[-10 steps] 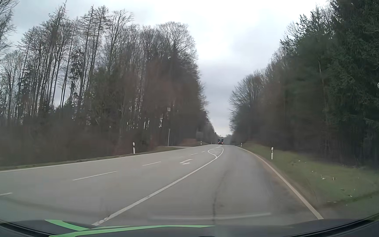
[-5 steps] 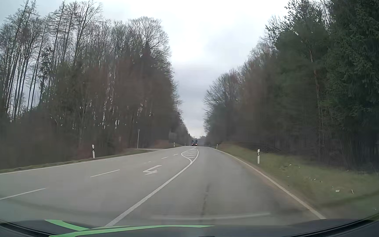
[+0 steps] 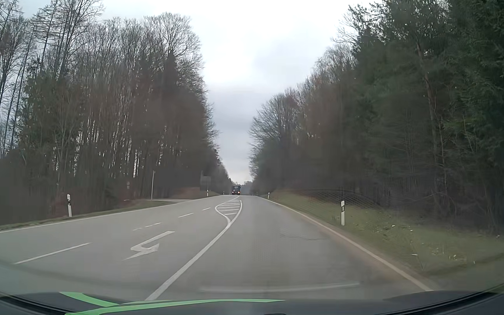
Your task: Follow the waypoints while adhering to traffic rules and regulations
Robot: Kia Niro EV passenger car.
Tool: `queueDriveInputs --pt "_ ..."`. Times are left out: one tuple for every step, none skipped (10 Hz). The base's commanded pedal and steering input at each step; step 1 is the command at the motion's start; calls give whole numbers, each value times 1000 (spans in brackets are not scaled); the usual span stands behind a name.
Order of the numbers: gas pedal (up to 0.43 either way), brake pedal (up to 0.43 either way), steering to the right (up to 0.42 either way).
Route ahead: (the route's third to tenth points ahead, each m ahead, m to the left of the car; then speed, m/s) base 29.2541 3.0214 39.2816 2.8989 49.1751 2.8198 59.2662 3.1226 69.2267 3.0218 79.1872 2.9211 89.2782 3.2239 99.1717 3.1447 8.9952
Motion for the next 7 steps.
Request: queueDriveInputs --pt "331 0 38" --pt "331 0 37" --pt "331 0 30" --pt "339 0 23" --pt "339 0 15" --pt "350 0 10" --pt "350 0 6"
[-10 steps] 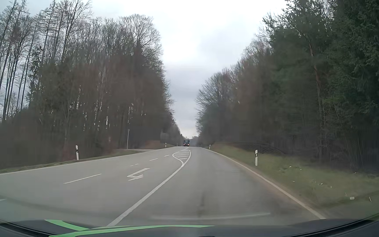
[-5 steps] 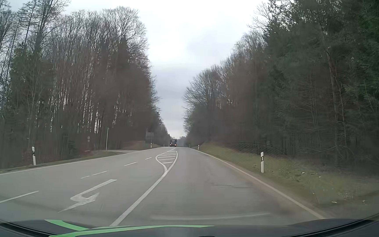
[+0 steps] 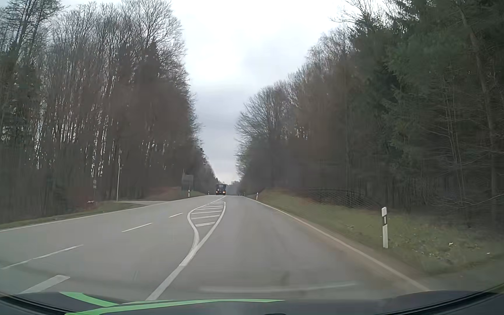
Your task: Follow the waypoints while adhering to traffic rules and regulations
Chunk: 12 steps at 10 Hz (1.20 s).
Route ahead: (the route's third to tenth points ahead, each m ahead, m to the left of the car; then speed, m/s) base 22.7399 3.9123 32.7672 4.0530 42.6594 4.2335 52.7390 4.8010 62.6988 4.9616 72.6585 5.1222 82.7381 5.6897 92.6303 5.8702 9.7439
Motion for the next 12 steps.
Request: queueDriveInputs --pt "350 0 3" --pt "358 0 3" --pt "358 0 2" --pt "358 0 2" --pt "358 0 2" --pt "358 0 1" --pt "358 0 1" --pt "358 0 0" --pt "358 0 0" --pt "358 0 -2" --pt "358 0 -3" --pt "358 0 -6"
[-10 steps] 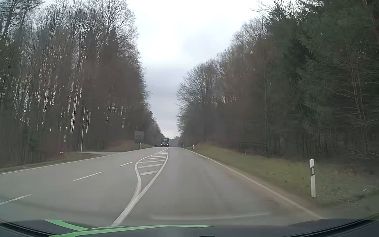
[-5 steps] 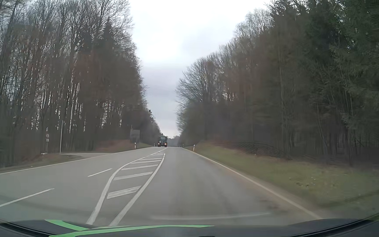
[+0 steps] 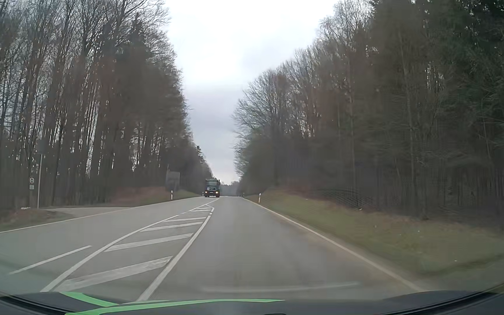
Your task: Follow the waypoints while adhering to traffic rules and regulations
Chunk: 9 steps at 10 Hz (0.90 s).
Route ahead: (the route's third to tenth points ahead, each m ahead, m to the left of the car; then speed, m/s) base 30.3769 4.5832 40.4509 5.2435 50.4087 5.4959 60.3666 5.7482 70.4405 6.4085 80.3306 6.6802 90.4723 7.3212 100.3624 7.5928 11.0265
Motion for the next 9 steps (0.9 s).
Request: queueDriveInputs --pt "358 0 -8" --pt "358 0 -8" --pt "358 0 -9" --pt "358 0 -9" --pt "358 0 -12" --pt "358 0 -14" --pt "358 0 -14" --pt "358 0 -14" --pt "358 0 -14"
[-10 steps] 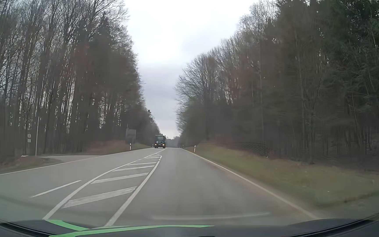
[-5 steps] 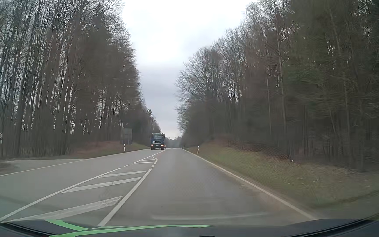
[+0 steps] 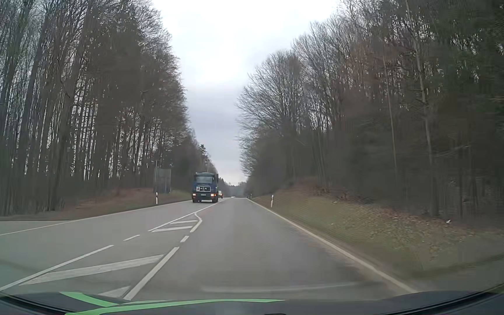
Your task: Follow the waypoints while adhering to traffic rules and regulations
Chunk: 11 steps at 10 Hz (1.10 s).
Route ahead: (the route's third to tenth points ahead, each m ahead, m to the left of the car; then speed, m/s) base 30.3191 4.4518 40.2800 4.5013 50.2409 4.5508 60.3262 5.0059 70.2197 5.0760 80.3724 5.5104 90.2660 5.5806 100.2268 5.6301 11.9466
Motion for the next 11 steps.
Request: queueDriveInputs --pt "358 0 -13" --pt "358 0 -13" --pt "358 0 -12" --pt "358 0 -12" --pt "358 0 -11" --pt "358 0 -11" --pt "358 0 -7" --pt "358 0 -4" --pt "358 0 -4" --pt "358 0 -4" --pt "358 0 -4"
